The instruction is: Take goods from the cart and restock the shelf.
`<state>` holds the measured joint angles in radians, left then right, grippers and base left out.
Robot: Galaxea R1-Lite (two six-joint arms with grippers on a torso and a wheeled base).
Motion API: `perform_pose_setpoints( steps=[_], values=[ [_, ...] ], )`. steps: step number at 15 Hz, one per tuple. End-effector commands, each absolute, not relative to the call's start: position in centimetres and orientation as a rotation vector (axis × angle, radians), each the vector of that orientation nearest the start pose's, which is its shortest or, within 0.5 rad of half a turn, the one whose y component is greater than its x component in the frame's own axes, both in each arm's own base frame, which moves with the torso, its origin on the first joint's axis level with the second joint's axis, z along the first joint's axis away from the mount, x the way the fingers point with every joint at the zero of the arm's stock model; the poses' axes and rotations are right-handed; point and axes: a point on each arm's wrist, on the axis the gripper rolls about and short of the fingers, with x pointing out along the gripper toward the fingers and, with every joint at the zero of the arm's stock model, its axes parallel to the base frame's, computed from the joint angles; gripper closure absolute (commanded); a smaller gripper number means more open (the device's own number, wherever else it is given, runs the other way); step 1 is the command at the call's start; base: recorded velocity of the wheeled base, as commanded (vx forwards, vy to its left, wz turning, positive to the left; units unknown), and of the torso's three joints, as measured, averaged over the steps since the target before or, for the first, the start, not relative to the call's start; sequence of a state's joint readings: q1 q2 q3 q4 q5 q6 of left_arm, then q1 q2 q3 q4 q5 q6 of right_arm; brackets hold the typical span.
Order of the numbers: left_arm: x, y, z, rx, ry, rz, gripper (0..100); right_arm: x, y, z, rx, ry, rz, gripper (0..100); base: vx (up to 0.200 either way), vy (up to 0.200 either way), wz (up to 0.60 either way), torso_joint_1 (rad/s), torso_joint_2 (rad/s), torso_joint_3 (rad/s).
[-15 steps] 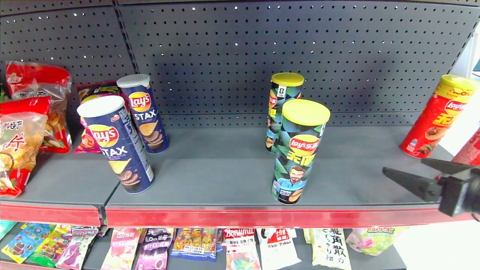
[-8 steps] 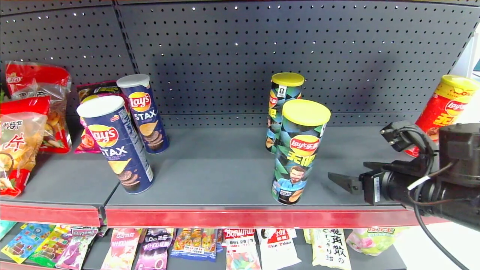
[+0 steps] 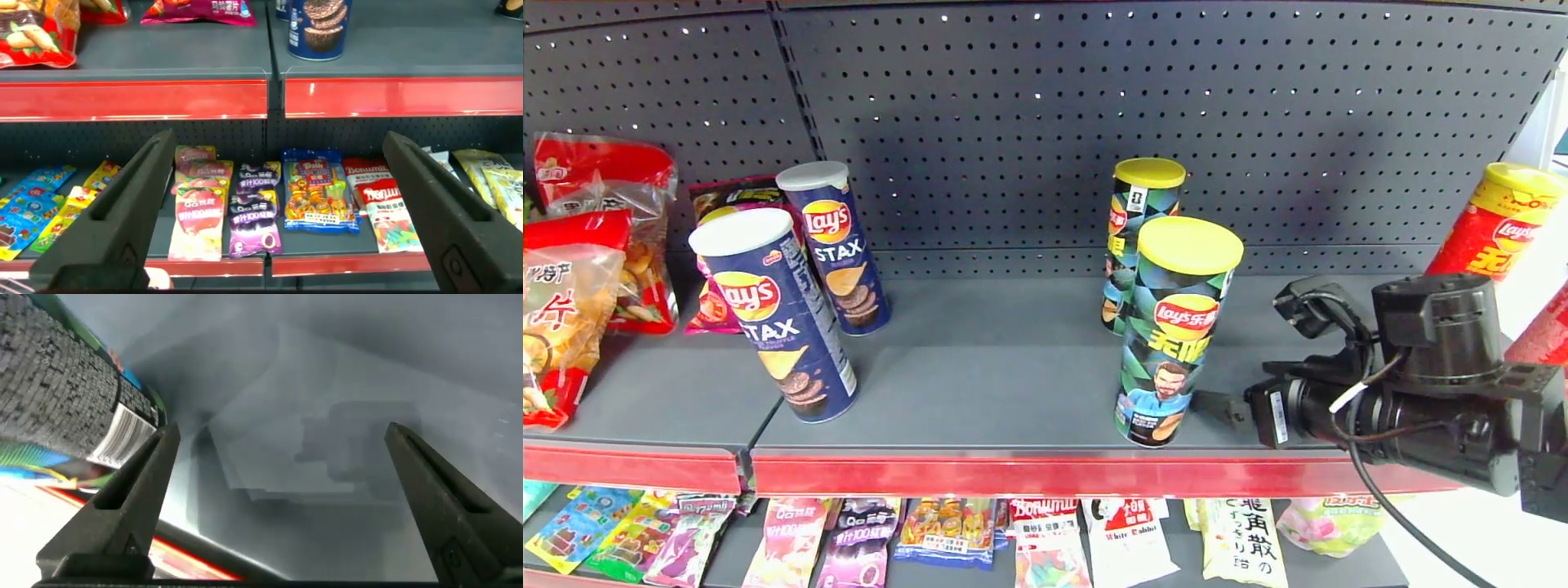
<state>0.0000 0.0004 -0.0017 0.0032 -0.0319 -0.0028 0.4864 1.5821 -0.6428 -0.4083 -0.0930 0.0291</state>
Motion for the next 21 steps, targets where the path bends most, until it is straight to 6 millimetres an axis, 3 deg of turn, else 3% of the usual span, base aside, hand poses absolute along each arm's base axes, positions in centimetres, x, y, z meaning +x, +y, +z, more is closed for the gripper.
perform_pose_setpoints(
  steps=[1,17,21],
  values=[
    [-2.3,-0.1,7.6,-0.003,0.002,-0.032,0,23.1,12.2,14.6,-0.134,0.536,0.383,0,0.000,0.000,0.00,0.000,0.00,0.000],
    [-2.3,-0.1,7.6,-0.003,0.002,-0.031,0,23.1,13.9,14.6,-0.147,0.530,0.436,0,0.000,0.000,0.00,0.000,0.00,0.000],
    [-2.3,-0.1,7.6,-0.003,0.002,-0.032,0,22.9,13.5,14.6,-0.148,0.530,0.412,0,0.000,0.000,0.00,0.000,0.00,0.000]
  ],
)
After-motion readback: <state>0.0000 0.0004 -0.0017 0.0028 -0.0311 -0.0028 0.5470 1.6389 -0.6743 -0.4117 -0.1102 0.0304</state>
